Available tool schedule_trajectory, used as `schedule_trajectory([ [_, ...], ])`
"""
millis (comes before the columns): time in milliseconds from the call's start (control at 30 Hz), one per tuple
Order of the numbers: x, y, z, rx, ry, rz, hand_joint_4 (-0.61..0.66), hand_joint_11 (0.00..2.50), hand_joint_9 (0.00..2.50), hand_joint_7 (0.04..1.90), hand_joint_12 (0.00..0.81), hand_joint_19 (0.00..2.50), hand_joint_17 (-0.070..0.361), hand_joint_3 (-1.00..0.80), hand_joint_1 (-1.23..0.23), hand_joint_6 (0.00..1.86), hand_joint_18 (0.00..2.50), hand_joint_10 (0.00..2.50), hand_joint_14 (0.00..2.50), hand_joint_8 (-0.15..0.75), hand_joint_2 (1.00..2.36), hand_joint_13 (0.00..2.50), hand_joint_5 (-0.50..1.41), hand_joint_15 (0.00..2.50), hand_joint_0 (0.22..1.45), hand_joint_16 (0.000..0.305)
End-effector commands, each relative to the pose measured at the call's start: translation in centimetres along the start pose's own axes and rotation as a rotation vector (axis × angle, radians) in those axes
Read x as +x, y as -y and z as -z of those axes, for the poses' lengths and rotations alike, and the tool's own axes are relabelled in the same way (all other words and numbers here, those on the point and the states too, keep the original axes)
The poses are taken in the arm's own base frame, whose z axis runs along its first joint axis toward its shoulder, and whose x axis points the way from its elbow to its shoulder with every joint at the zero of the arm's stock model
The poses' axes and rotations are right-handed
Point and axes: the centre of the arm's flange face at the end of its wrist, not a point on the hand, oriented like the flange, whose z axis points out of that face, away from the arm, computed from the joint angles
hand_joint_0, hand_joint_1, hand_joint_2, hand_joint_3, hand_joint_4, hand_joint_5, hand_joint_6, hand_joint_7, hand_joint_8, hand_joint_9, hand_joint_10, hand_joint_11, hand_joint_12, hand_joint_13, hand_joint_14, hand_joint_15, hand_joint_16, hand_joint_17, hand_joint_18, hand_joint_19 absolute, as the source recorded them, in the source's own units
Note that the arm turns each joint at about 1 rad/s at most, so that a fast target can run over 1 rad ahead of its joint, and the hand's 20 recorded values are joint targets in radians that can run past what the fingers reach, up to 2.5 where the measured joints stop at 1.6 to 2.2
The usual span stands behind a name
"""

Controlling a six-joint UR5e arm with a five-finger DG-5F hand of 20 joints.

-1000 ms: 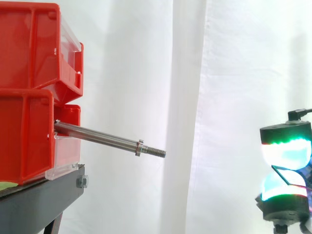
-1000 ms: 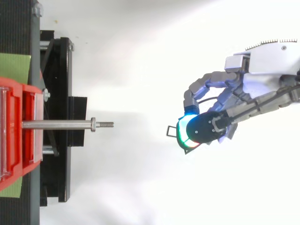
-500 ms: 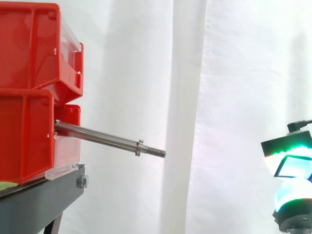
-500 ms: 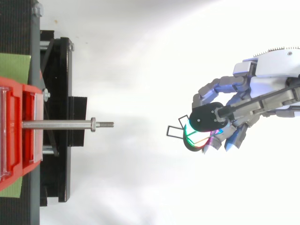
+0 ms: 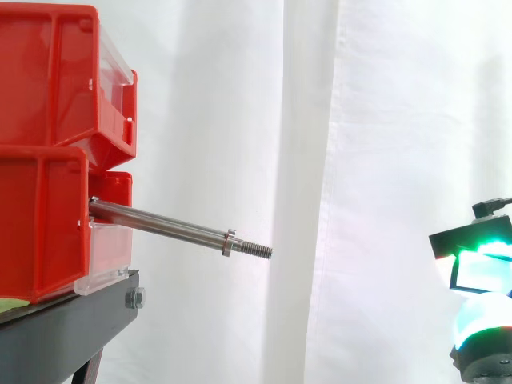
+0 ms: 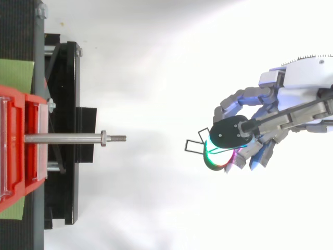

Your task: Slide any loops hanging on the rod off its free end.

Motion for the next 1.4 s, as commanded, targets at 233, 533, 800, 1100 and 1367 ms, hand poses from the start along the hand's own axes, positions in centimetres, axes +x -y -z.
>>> schedule_trajectory([
  [233,0.0,-0.2,0.3,0.001,0.003,-0.007,0.09,0.51,0.98,1.1,0.287,0.44,0.099,-0.25,-0.67,0.93,0.95,0.01,0.01,0.31,1.02,0.92,-0.17,0.22,0.61,0.044],
  [533,0.3,-1.5,1.2,0.02,0.02,-0.008,0.11,0.51,0.98,1.1,0.286,0.44,0.1,-0.28,-0.66,0.92,0.96,0.02,0.01,0.311,1.02,0.93,-0.17,0.22,0.6,0.044],
  [800,0.4,-2.2,2.0,0.045,0.038,-0.01,0.11,0.51,0.98,1.09,0.287,0.43,0.099,-0.28,-0.66,0.92,0.96,0.02,0.01,0.312,1.02,0.93,-0.17,0.22,0.6,0.044],
  [1100,0.9,-3.8,3.7,0.07,0.057,-0.006,0.14,0.5,0.98,1.05,0.285,0.43,0.1,-0.34,-0.66,0.91,0.96,0.02,0.01,0.31,1.01,0.93,-0.18,0.22,0.59,0.044],
  [1367,0.8,-3.8,3.8,0.075,0.063,0.001,0.15,0.5,0.99,1.05,0.288,0.44,0.1,-0.37,-0.65,0.9,0.96,0.02,0.01,0.312,1.01,0.93,-0.17,0.22,0.58,0.045],
])
